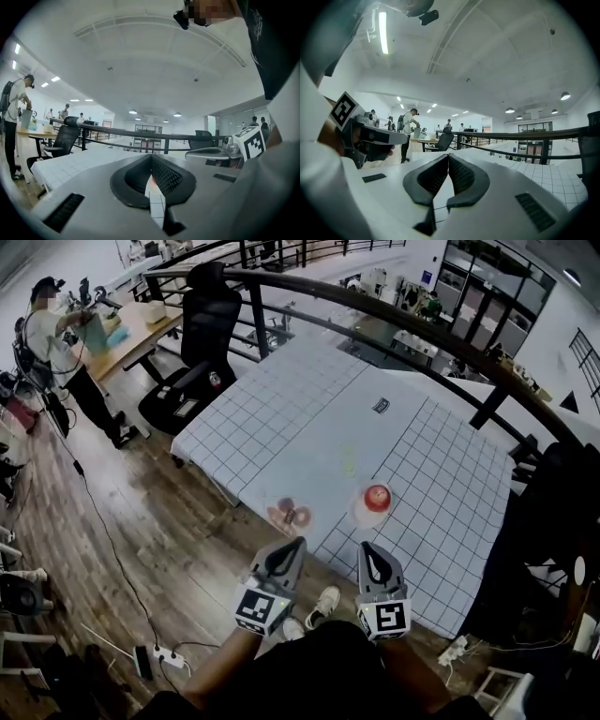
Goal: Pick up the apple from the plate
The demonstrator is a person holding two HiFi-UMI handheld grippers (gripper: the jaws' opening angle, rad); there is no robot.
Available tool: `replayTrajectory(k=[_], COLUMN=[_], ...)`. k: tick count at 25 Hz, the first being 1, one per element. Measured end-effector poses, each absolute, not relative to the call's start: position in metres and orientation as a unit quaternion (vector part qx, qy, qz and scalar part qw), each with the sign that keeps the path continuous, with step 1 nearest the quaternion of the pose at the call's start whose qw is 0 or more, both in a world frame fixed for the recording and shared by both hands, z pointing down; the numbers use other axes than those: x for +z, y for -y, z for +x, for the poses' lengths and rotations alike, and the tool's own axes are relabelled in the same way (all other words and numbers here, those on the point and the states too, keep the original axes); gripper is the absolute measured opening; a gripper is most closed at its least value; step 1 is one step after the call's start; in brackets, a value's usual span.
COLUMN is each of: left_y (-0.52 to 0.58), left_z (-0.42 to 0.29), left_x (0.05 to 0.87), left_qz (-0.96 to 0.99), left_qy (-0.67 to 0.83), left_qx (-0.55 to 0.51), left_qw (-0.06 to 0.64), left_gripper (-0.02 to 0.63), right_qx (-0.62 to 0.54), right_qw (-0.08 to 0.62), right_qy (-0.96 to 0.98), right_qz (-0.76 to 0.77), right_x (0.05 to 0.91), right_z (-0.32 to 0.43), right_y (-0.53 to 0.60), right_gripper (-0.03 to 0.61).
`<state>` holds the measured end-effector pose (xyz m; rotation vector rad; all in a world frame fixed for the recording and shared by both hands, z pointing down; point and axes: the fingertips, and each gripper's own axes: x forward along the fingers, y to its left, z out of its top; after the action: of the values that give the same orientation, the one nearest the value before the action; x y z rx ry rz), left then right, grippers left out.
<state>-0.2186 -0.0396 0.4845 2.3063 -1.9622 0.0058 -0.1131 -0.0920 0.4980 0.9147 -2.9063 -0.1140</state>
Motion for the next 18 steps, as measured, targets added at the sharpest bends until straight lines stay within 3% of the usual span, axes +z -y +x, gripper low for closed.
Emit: replayTrajectory(k=[18], left_y=[0.161], left_z=[-0.206], left_x=[0.483], left_qz=[0.789], left_qy=[0.611], left_qx=[0.043], left_qw=[0.054], left_gripper=[0.022], right_qx=[-0.001], right_qw=[0.033], right_qy=[0.948], right_qz=[0.317], right_x=[0.516], right_z=[-0.113], right_y=[0.19], right_gripper=[0.023])
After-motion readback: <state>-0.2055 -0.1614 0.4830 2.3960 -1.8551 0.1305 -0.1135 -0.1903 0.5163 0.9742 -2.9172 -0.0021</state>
